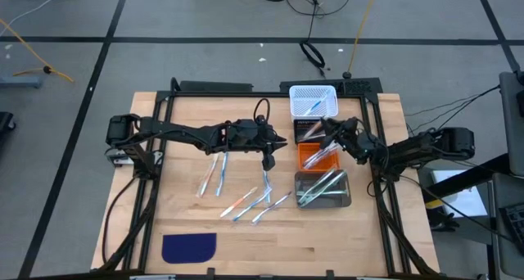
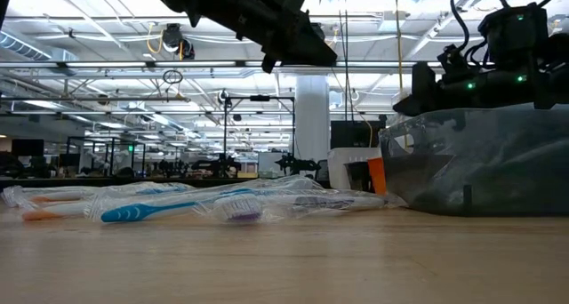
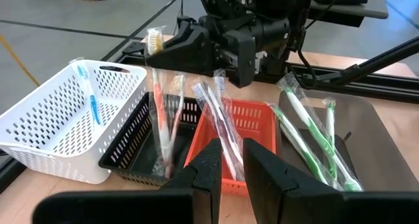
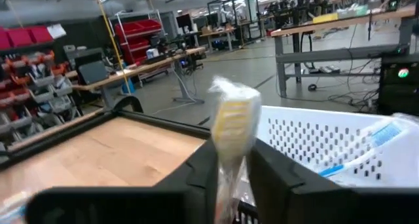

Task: Pick & Place Toothbrushes
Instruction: Put the orange toothbrush into the black bin, then put the blue toothbrush into the white bin

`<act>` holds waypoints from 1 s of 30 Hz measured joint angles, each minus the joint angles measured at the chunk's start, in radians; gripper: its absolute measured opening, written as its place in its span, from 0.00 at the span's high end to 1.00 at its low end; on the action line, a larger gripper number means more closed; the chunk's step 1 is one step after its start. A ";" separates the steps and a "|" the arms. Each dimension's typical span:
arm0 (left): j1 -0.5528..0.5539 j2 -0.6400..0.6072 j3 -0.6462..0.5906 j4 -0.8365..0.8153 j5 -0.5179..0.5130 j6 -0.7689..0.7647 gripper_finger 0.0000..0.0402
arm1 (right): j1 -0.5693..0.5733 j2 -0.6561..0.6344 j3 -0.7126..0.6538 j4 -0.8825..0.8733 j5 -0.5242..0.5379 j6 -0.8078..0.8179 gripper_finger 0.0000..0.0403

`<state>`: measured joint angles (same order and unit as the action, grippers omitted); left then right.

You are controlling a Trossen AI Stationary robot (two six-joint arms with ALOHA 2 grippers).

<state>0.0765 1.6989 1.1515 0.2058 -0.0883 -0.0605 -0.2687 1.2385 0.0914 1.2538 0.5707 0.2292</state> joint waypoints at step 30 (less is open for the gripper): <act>0.026 0.000 0.000 -0.118 -0.028 -0.015 0.84 | 0.049 -0.248 0.003 -0.021 -0.071 -0.273 0.46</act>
<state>0.1027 1.6989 1.1515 0.0879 -0.1160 -0.0758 -0.2196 0.9902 0.0944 1.2332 0.4996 -0.0434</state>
